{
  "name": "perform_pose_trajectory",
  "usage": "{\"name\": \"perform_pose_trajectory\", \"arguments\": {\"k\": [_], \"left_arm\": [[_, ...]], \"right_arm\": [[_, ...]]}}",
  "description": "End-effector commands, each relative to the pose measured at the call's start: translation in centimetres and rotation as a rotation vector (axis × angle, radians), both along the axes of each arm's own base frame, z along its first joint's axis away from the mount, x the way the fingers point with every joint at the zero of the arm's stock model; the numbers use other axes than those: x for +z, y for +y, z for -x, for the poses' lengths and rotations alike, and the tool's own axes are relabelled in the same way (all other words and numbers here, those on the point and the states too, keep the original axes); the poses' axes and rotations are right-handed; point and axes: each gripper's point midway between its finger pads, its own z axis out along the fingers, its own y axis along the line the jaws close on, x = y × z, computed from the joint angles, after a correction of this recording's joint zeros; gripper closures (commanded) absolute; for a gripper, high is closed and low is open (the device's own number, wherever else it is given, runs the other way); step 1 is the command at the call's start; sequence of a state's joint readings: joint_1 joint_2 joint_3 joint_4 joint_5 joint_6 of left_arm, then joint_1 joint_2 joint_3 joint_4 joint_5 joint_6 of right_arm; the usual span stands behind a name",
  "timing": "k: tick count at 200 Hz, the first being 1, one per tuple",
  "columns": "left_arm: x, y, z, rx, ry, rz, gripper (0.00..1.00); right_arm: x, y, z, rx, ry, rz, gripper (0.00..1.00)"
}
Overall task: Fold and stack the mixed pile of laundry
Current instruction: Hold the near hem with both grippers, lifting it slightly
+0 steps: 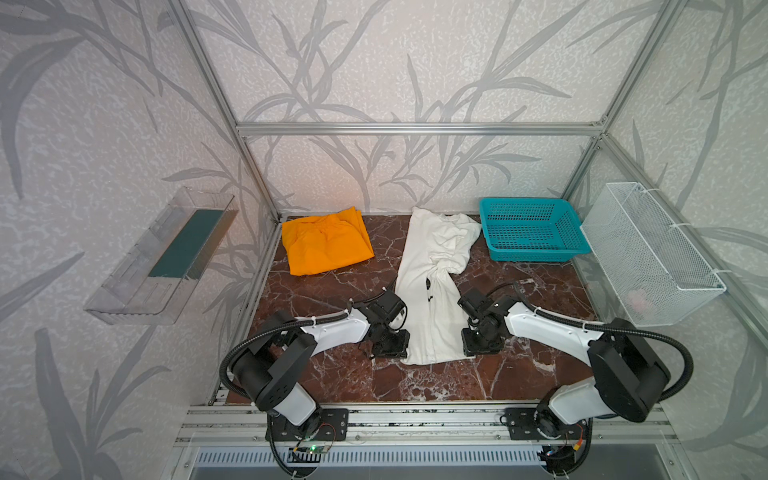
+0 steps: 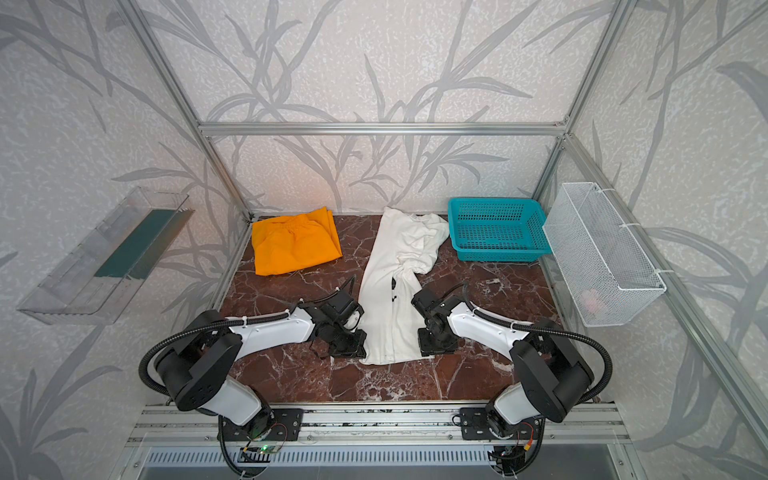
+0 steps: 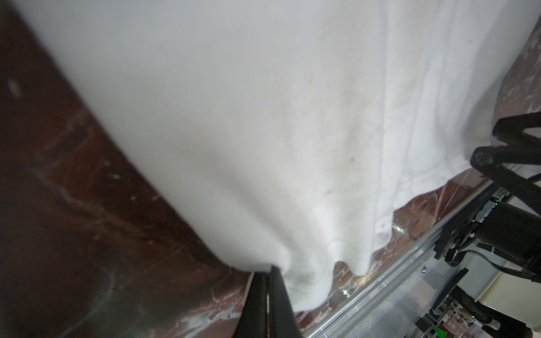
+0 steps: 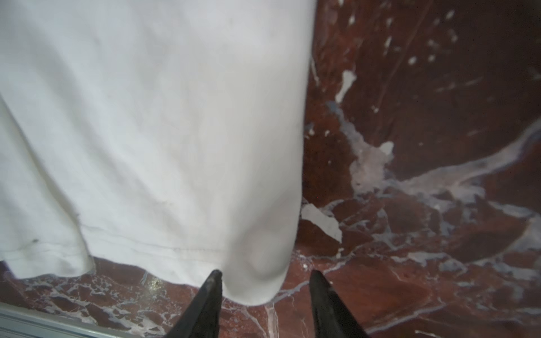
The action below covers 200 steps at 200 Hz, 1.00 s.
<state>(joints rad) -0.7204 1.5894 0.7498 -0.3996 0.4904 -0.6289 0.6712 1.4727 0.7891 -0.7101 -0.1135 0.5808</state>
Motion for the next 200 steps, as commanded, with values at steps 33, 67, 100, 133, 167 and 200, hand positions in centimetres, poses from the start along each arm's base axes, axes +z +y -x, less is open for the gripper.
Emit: {"name": "perform_pose_trajectory", "arguments": {"k": [33,67,100,133,167,200], "left_arm": [[-4.4,5.1,4.3,-0.038,0.125,-0.261,0.98],[-4.4,5.0,4.4,-0.048,0.124,-0.262,0.98],[-4.6,5.1,4.7,-0.061,0.134,-0.267,0.98],[-4.9,4.8,5.0,-0.073,0.148,-0.259,0.98],[-5.3,4.2,5.2,-0.093,0.16,-0.253,0.98],[-5.4,3.8,5.5,-0.115,0.164,-0.256,0.99]], "right_arm": [[-1.8,-0.5,0.7,-0.045,-0.012,-0.007,0.75],[-1.6,-1.9,1.0,-0.101,-0.023,0.043,0.89],[0.1,-3.9,1.7,-0.13,-0.058,0.097,0.93],[0.7,-5.8,3.4,-0.176,-0.061,0.12,0.91],[0.6,-6.6,4.4,-0.196,-0.054,0.121,0.71],[1.9,-5.3,3.3,-0.159,-0.093,0.068,0.63]]}}
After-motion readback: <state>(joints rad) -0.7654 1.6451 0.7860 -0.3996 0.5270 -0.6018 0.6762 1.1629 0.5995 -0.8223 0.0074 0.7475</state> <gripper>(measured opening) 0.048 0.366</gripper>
